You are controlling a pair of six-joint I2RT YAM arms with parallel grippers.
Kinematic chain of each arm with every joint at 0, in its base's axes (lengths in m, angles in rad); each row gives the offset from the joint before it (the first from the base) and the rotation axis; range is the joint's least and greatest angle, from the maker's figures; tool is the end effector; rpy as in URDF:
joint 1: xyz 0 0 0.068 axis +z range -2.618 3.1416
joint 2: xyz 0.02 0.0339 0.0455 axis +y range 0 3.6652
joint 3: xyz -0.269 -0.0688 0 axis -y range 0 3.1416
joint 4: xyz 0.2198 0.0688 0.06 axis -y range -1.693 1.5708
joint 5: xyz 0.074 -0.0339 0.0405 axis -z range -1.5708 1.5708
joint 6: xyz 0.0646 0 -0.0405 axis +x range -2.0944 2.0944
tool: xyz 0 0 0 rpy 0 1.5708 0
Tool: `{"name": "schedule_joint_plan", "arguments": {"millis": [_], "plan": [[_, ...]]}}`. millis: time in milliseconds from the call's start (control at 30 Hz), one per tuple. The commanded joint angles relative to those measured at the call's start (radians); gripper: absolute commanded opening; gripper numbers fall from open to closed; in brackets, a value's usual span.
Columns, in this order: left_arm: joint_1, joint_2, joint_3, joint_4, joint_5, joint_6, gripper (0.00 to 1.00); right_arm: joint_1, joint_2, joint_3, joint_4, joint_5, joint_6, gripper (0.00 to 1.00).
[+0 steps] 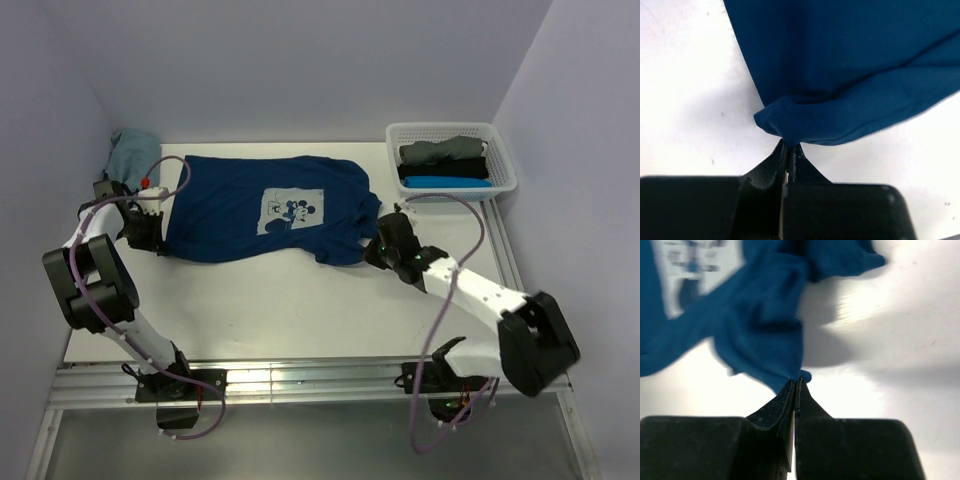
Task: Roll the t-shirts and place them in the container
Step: Fold the tshirt
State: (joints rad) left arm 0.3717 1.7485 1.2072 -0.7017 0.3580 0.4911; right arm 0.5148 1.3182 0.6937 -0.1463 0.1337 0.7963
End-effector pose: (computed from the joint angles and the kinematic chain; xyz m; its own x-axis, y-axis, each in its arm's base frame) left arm 0.3158 0.0988 0.1891 -0.8887 0.1276 -0.4404 0.2087 0.9678 -0.1407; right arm 0.2350 0.1231 0.1980 -0.7134 0.4103 -0.5681 0.1504 0.8814 0.4478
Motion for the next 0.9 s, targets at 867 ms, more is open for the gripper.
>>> {"name": "schedule_joint_plan", "arguments": {"millis": [867], "plan": [[0.045, -0.184, -0.088, -0.162, 0.027, 0.141, 0.00, 0.087, -0.495, 0.004, -0.345, 0.110, 0.098, 0.00]]}}
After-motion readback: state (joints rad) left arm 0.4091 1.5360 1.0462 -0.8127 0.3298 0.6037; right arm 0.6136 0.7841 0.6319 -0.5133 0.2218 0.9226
